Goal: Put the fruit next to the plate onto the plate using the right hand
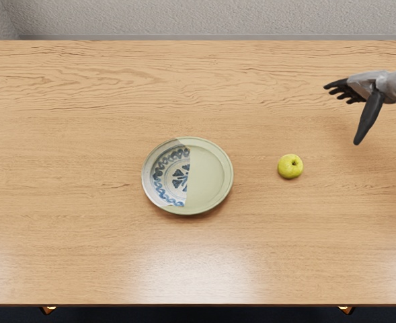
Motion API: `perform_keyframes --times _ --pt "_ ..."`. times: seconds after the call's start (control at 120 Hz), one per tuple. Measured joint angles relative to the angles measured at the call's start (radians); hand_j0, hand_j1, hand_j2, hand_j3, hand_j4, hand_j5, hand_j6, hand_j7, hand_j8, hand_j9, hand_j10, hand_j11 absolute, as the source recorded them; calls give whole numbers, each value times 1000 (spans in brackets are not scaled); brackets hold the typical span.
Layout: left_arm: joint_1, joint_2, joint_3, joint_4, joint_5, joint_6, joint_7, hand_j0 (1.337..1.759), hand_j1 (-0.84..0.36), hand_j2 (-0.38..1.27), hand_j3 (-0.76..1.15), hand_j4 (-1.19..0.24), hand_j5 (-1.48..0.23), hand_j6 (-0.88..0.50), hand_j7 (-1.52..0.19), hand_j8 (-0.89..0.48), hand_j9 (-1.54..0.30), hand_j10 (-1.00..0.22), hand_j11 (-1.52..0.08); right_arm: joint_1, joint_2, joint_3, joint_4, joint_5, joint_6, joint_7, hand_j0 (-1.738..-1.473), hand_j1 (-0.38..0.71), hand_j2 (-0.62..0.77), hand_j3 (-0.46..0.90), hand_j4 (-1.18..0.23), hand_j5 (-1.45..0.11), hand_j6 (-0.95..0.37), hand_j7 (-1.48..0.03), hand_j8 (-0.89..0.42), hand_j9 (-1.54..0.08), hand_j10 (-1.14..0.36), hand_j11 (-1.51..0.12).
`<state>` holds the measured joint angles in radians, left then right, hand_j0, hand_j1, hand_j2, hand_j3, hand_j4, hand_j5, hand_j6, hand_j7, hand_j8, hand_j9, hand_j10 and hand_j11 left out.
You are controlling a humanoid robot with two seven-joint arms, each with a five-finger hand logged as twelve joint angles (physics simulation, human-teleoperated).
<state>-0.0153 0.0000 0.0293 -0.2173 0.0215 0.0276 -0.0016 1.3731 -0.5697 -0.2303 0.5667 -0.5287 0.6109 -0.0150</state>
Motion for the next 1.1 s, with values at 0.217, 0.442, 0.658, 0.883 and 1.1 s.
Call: perform_keyframes --times 0.217,0.442,0.658,0.883,1.1 --pt "1 0 0 0 0 0 0 1658 349 0 0 0 0 0 0 0 0 0 0 12 69 34 3 1 0 -72 -1658 -332 -2 0 -18 -20 -19 -20 -18 -20 -17 -20" --pt "0 0 0 0 0 0 0 1658 349 0 0 0 0 0 0 0 0 0 0 187 -116 74 521 35 0 -401 -1658 -330 -3 0 -19 -21 -20 -21 -19 -21 -18 -21" --pt "0 0 0 0 0 0 0 1658 349 0 0 0 0 0 0 0 0 0 0 219 -187 193 843 -90 -26 -572 -1658 -328 -4 0 -20 -23 -21 -23 -20 -23 -19 -23" --pt "0 0 0 0 0 0 0 1658 349 0 0 0 0 0 0 0 0 0 0 74 -142 206 951 -286 -329 -593 -1658 -327 -3 0 -22 -25 -23 -25 -22 -25 -21 -25" --pt "0 0 0 0 0 0 0 1658 349 0 0 0 0 0 0 0 0 0 0 21 -126 200 1018 -336 -466 -595 -1658 -328 -3 0 -22 -24 -23 -24 -22 -24 -21 -24"
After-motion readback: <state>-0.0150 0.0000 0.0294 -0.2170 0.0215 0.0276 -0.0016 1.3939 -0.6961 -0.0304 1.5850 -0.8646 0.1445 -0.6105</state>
